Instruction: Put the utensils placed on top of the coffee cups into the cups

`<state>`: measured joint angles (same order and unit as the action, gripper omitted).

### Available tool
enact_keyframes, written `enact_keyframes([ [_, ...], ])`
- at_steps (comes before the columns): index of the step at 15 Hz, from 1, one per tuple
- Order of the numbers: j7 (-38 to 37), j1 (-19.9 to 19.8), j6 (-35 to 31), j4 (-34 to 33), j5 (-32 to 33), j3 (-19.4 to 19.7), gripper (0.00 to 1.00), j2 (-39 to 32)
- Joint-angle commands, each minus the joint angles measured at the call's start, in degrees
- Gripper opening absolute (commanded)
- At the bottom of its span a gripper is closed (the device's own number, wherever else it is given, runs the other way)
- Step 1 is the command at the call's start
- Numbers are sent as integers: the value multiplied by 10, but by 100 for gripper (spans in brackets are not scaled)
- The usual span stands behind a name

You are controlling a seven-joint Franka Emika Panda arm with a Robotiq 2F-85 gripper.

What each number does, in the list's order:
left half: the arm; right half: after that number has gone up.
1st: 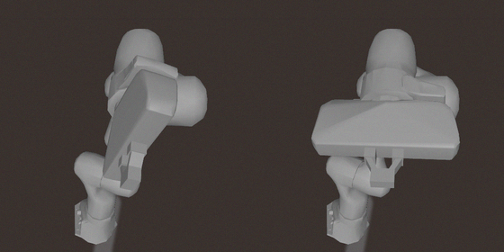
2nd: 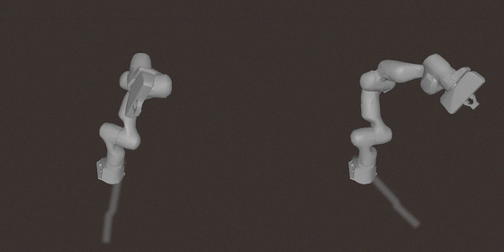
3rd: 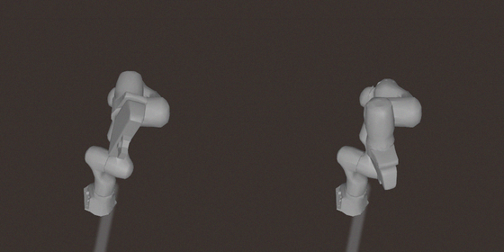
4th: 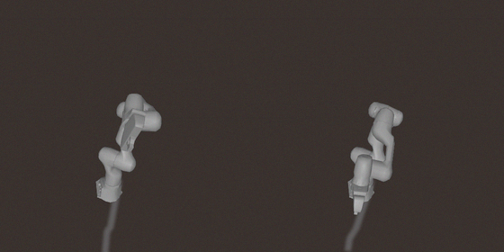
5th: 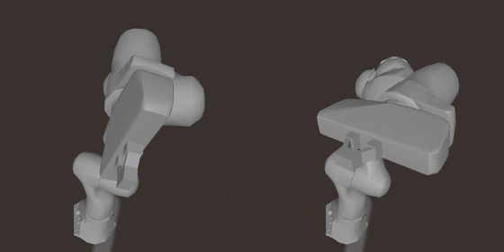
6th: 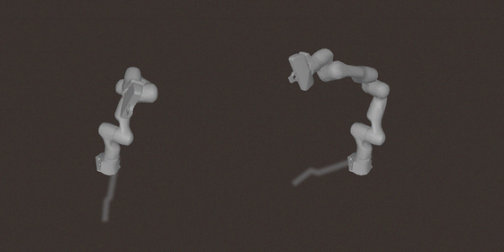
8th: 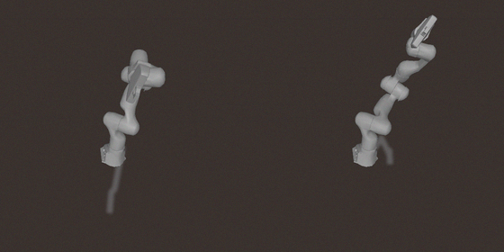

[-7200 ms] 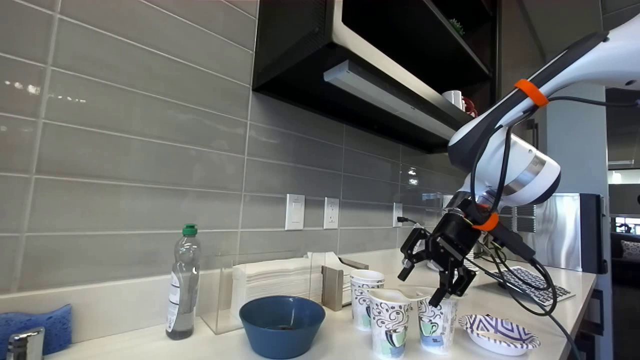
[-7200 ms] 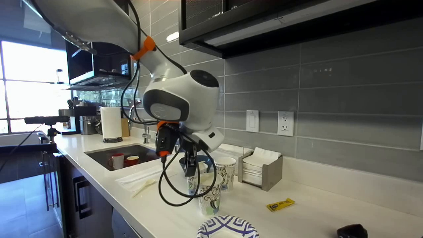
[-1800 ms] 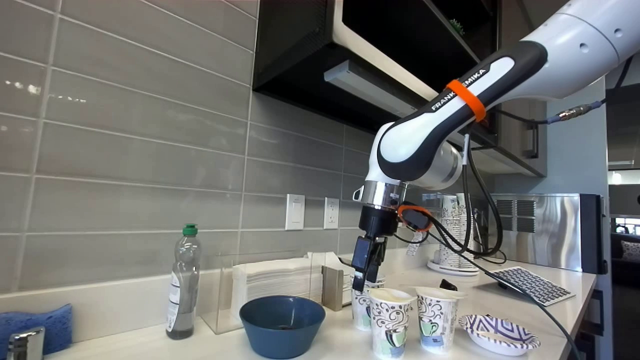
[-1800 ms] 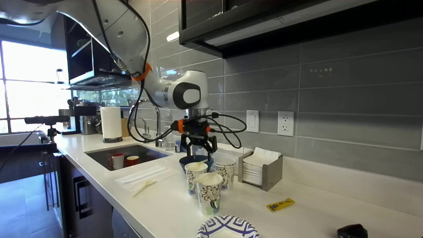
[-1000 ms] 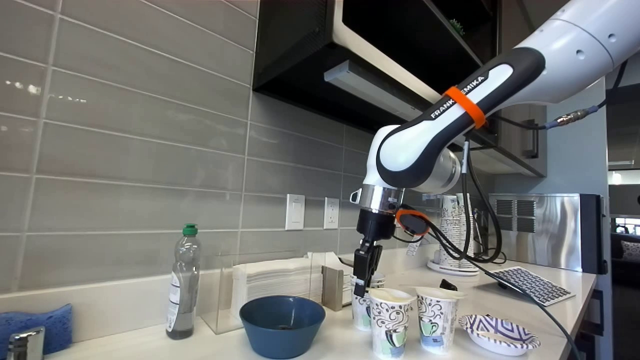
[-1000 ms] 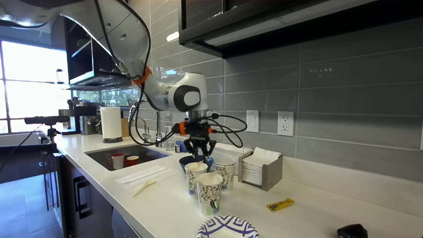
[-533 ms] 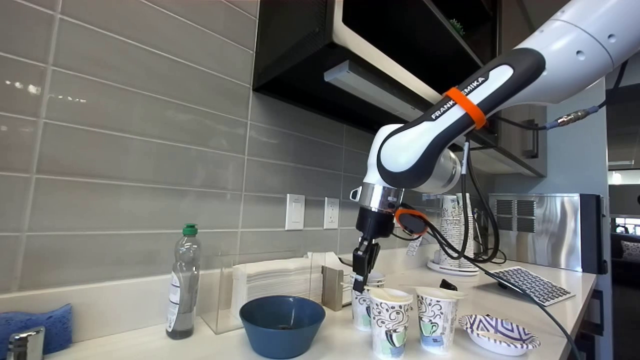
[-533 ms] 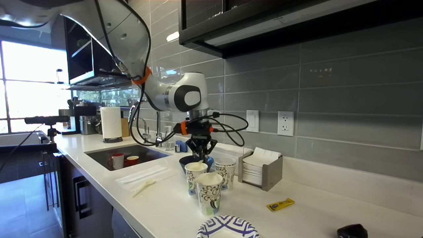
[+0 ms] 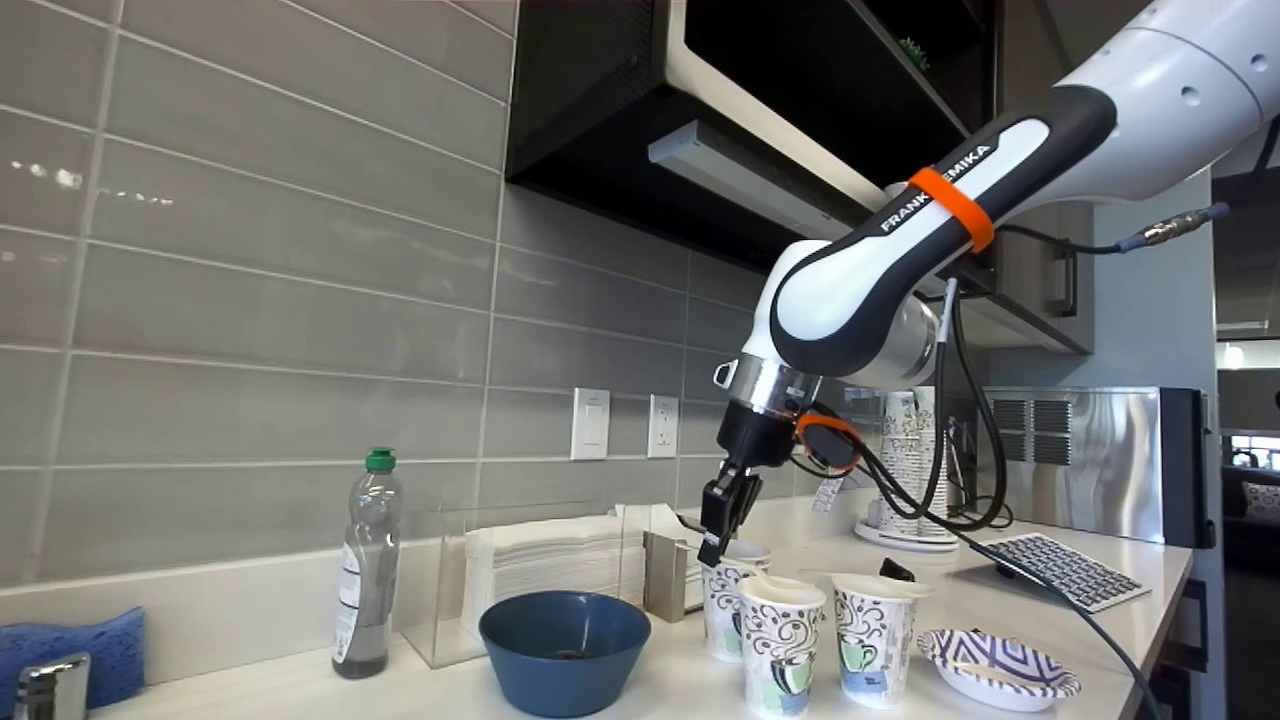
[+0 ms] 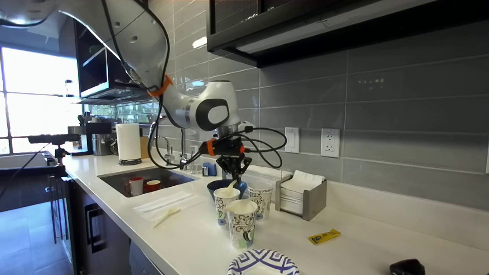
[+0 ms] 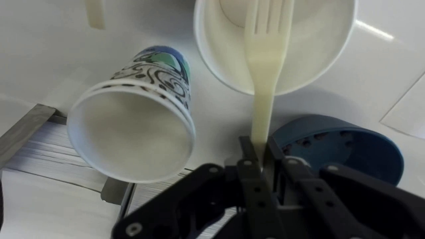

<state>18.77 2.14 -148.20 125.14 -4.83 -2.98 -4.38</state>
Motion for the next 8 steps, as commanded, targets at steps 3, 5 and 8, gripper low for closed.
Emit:
enact_keyframes([
  [3, 40, -4, -90, 81, -102, -7, 3, 48],
  [5, 53, -2, -110, 98, -125, -5, 3, 58],
  [8, 75, 2, -129, 116, -155, -3, 3, 68],
])
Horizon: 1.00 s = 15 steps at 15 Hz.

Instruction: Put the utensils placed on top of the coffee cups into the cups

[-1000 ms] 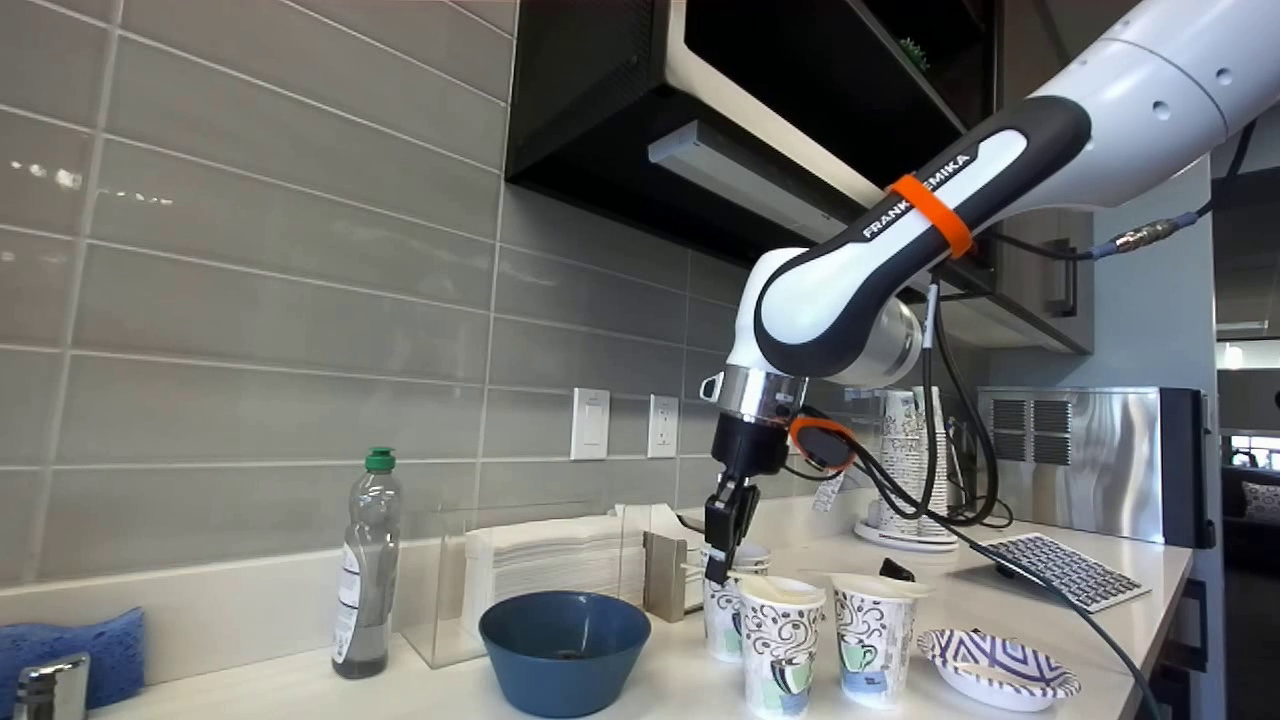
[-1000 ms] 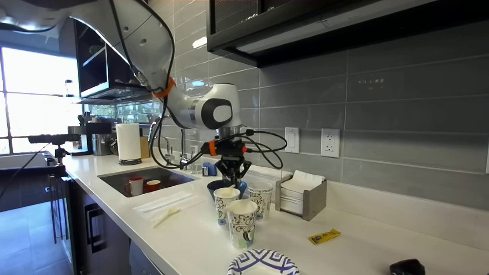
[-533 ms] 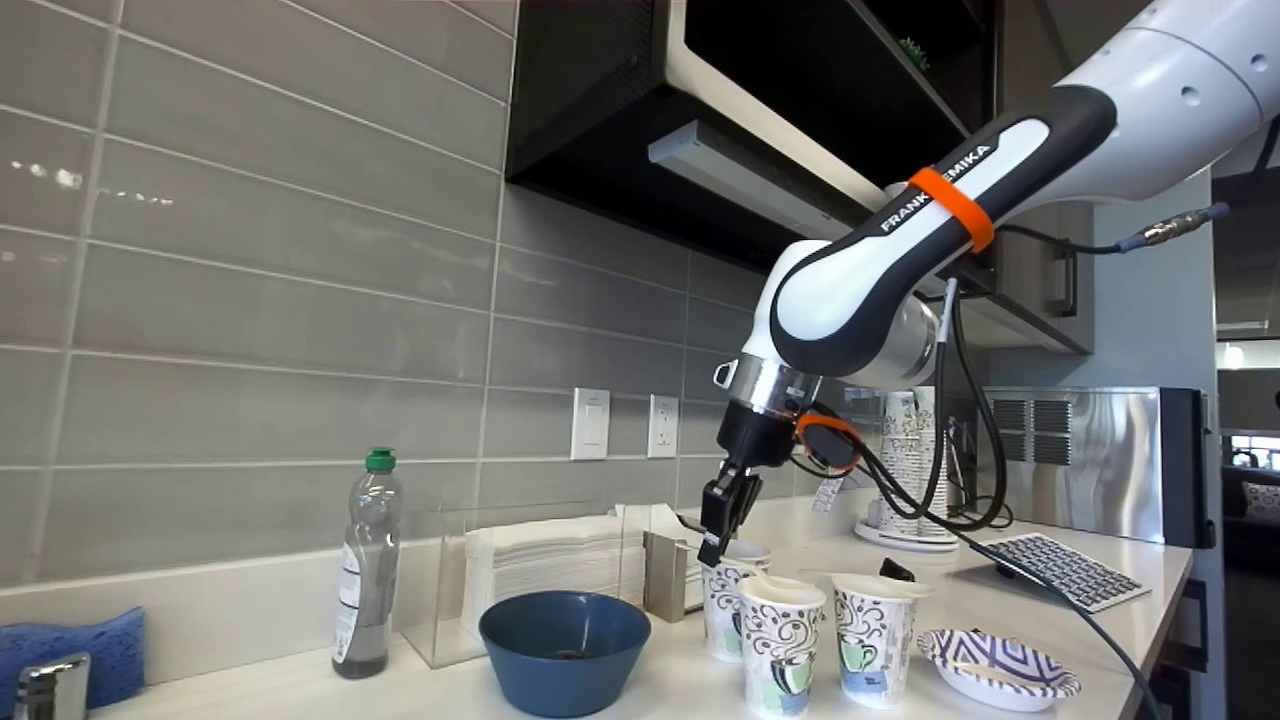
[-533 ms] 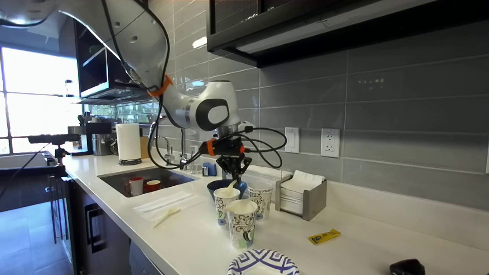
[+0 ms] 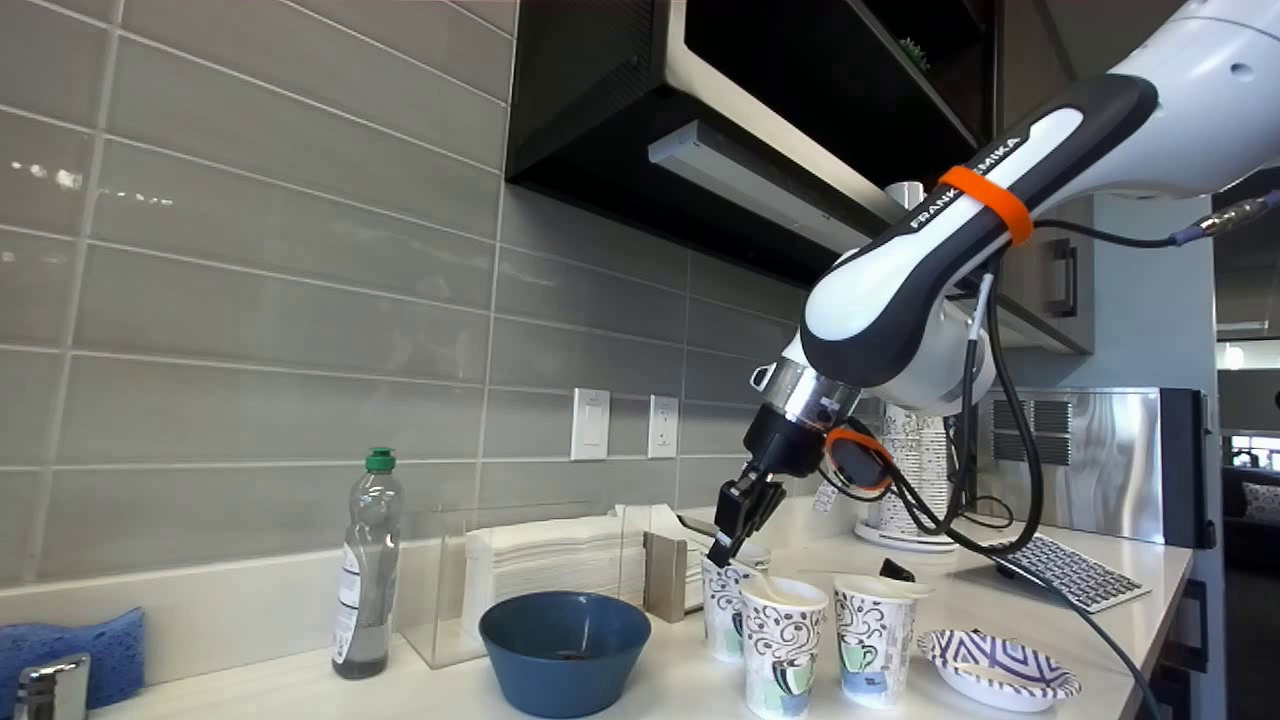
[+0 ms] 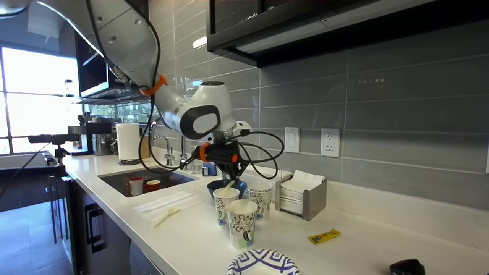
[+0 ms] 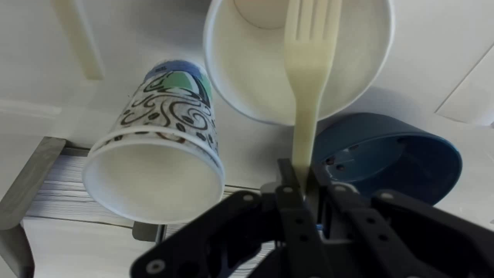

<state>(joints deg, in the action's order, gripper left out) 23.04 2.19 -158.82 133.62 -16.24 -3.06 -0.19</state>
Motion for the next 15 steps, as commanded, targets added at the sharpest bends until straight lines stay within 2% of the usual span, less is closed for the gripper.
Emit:
enact_keyframes([
  [1, 39, 3, -26, 35, -51, -2, 3, 28],
  [9, 90, 8, -59, 44, -104, -1, 3, 39],
  [15, 157, 20, -73, 32, -183, -2, 3, 29],
])
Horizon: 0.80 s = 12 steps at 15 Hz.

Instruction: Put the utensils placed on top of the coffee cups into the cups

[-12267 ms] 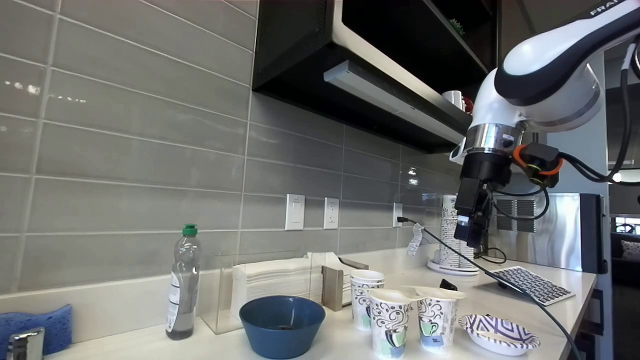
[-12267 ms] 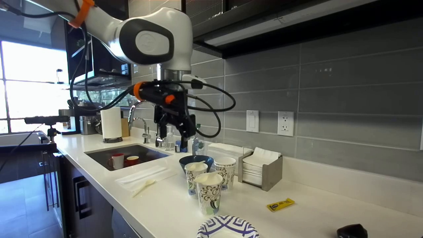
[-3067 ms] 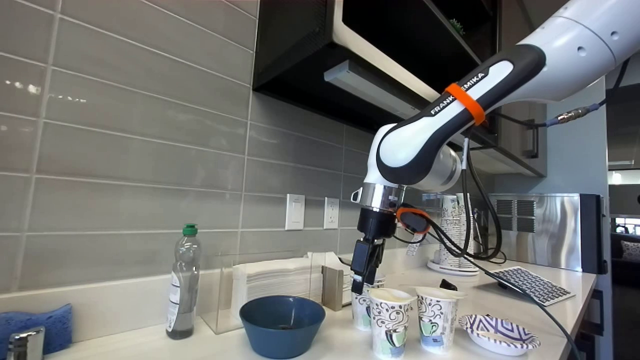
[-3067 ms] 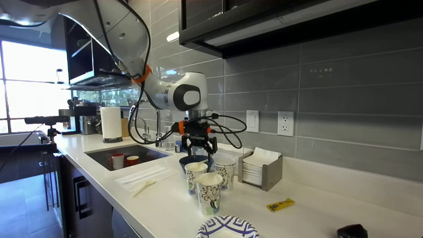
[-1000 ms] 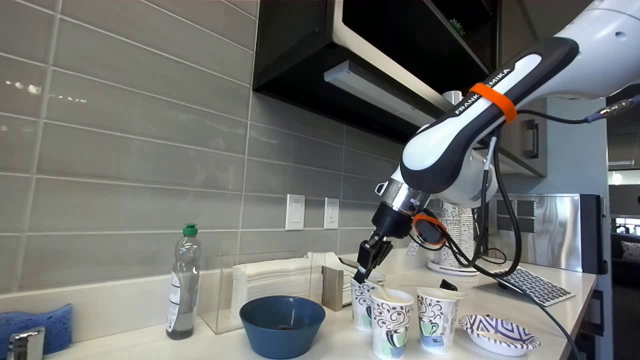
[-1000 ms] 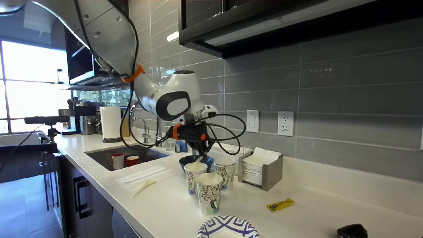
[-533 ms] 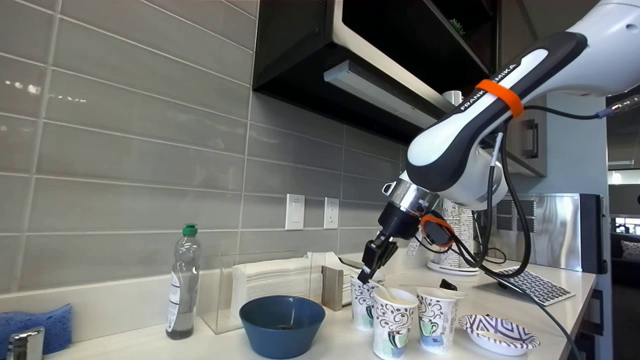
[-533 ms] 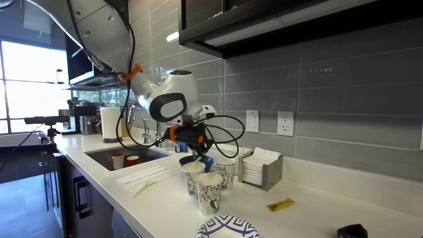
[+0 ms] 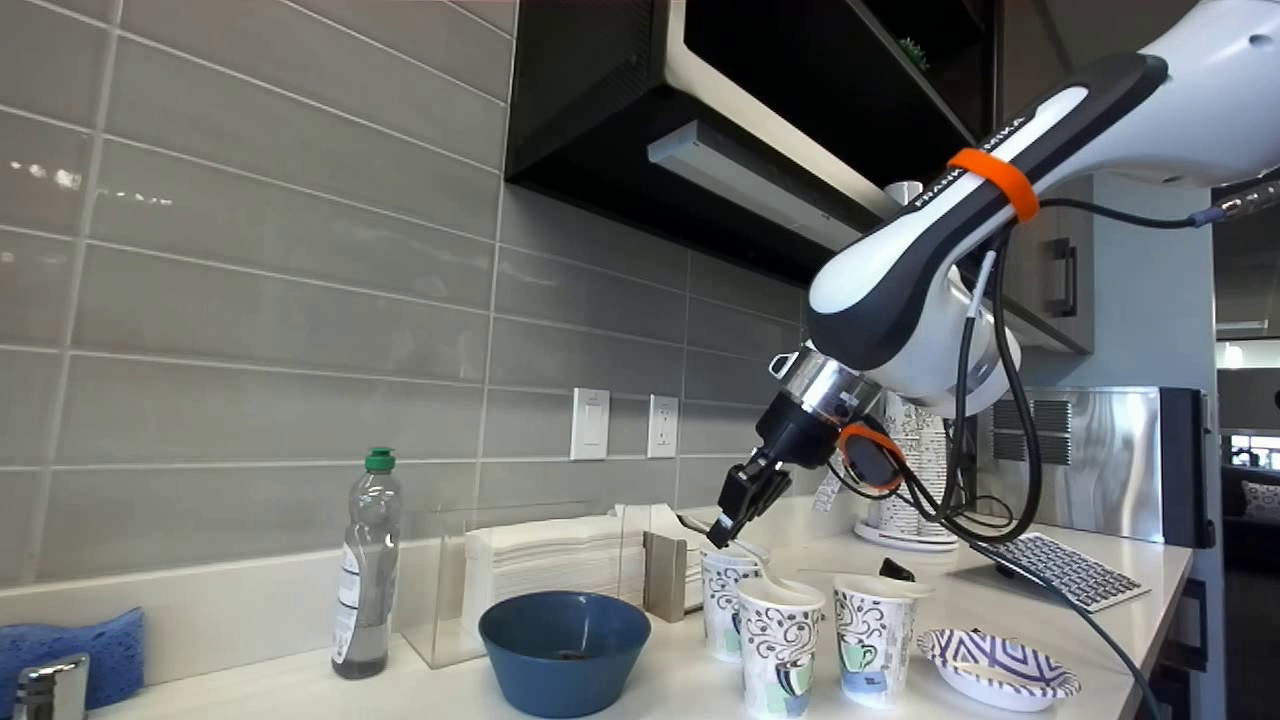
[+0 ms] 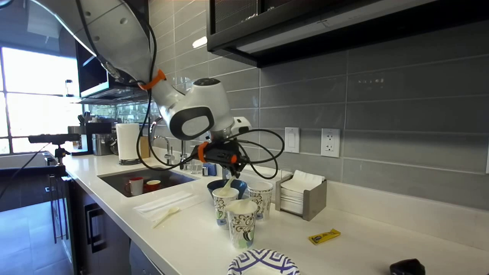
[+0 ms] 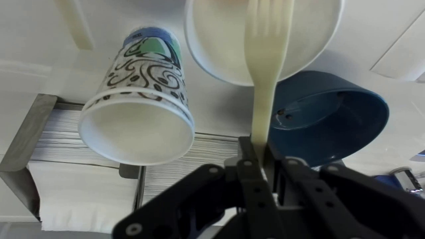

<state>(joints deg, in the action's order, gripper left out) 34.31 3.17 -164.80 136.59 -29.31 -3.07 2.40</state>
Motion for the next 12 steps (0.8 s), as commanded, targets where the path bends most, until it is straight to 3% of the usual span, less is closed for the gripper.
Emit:
enact_keyframes([
  [1, 56, 13, -12, 1, -67, -2, 3, 2],
  [7, 91, 15, -11, 4, -105, 0, 3, 2],
  [8, 95, 15, -11, 4, -109, 0, 8, 2],
  [10, 101, 15, -10, 4, -116, 0, 38, 2],
  [12, 105, 15, -11, 4, -118, 0, 51, 3],
])
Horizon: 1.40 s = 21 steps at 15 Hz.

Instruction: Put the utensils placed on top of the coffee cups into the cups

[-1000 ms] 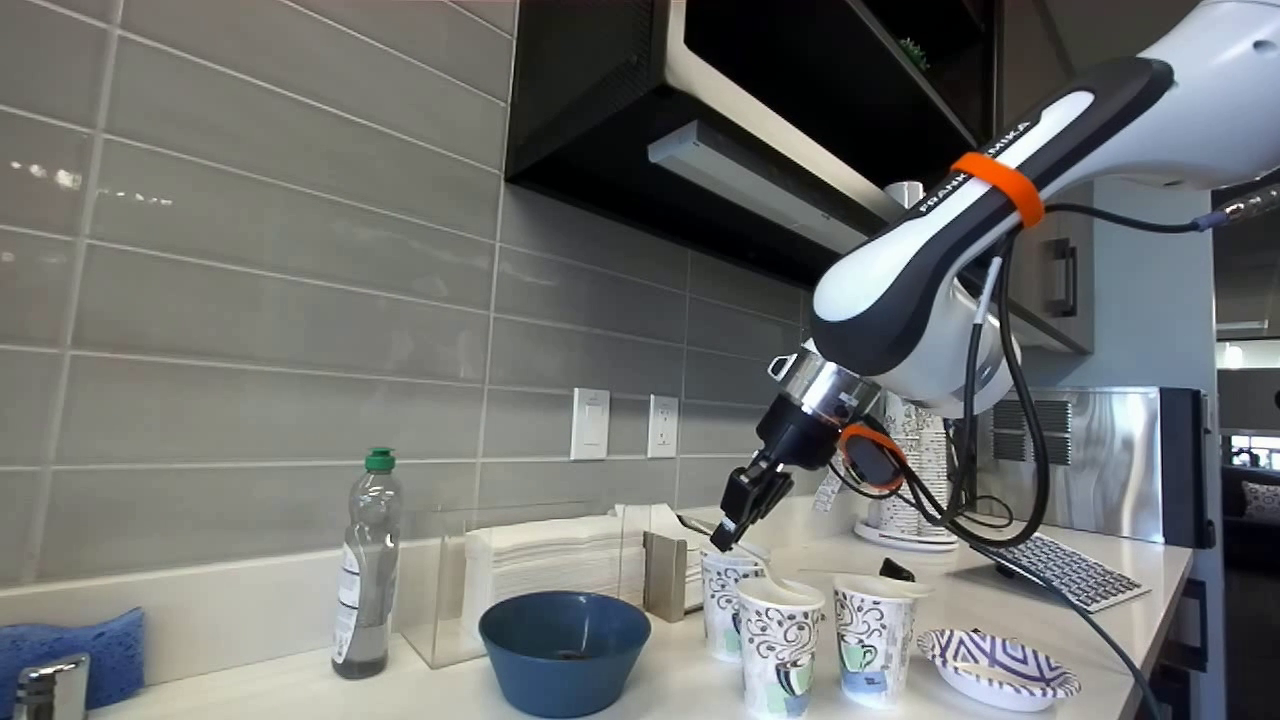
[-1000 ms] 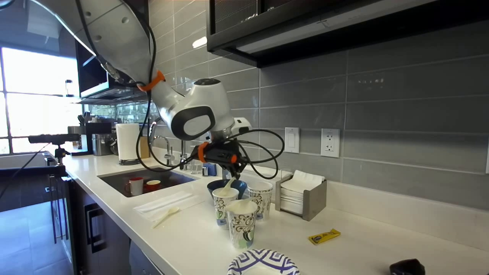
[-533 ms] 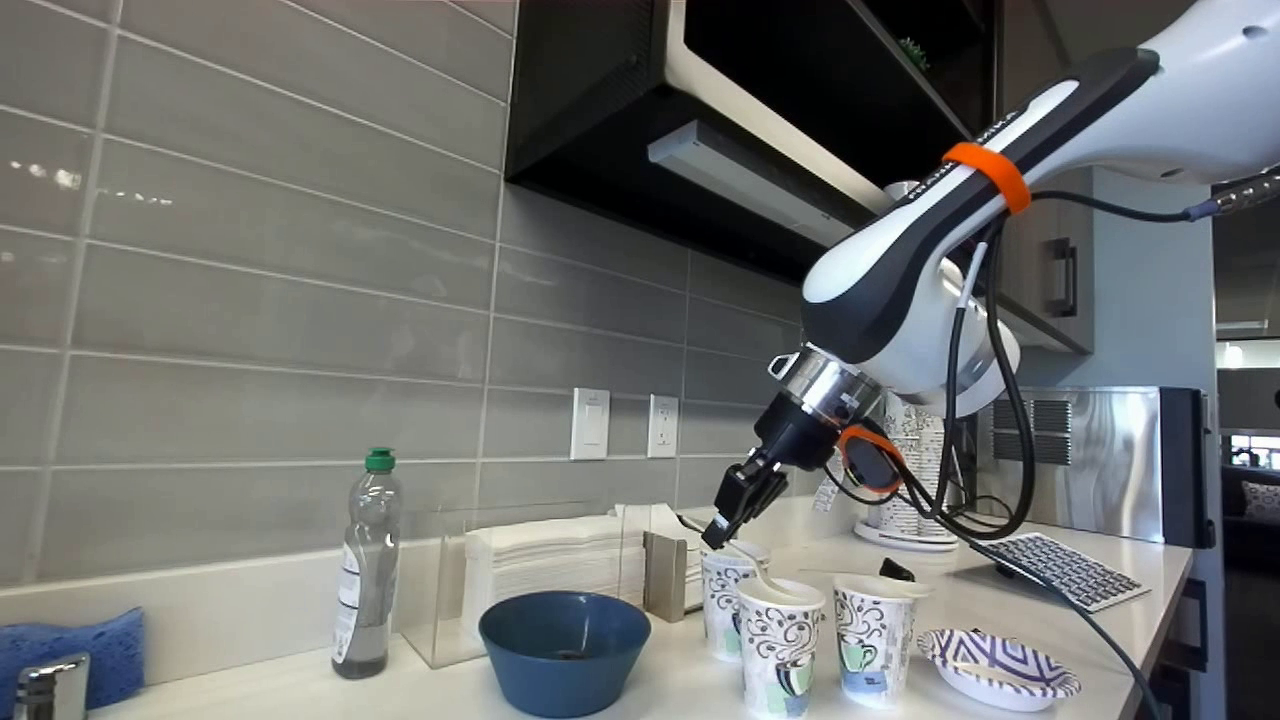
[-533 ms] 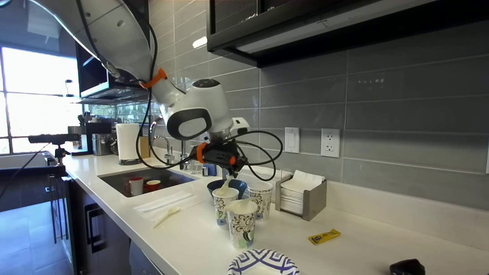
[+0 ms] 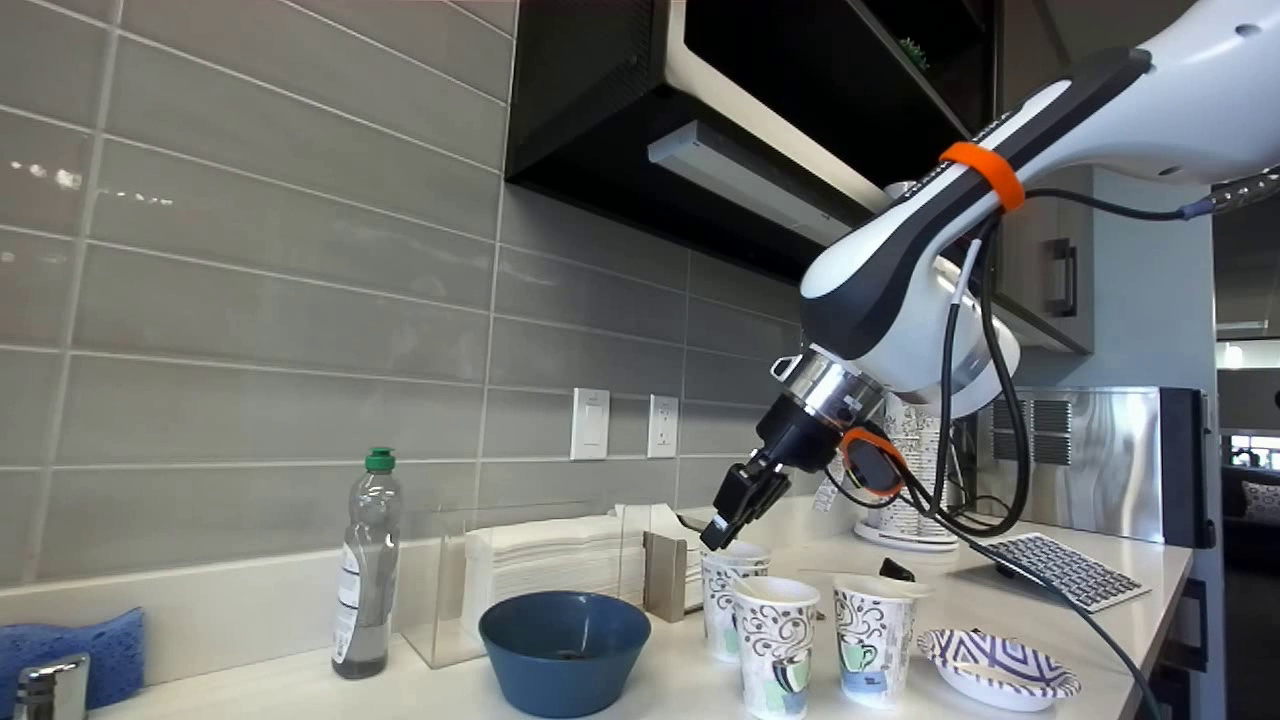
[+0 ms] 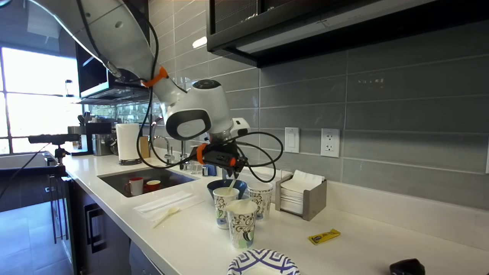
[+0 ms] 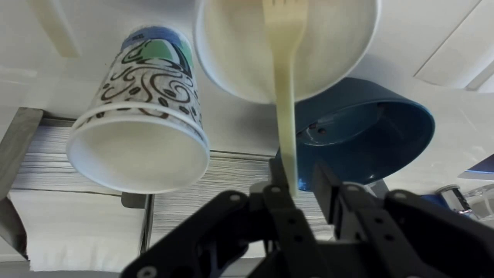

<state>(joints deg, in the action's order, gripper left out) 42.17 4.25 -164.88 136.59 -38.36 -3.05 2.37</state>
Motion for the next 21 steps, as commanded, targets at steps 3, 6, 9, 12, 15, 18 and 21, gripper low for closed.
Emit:
enact_keyframes([
  [3, 29, 3, -10, 5, -26, 0, 71, 5],
  [6, 30, 3, -11, 7, -23, 1, 92, 8],
  [9, 26, 1, -3, 12, -13, 1, 100, 16],
  [12, 22, -1, 7, 20, -4, 2, 100, 31],
  [15, 5, -7, 23, 33, 25, 2, 100, 50],
  [18, -33, -22, 44, 56, 88, 0, 100, 76],
  [21, -94, -23, 80, 75, 179, 18, 100, 109],
])
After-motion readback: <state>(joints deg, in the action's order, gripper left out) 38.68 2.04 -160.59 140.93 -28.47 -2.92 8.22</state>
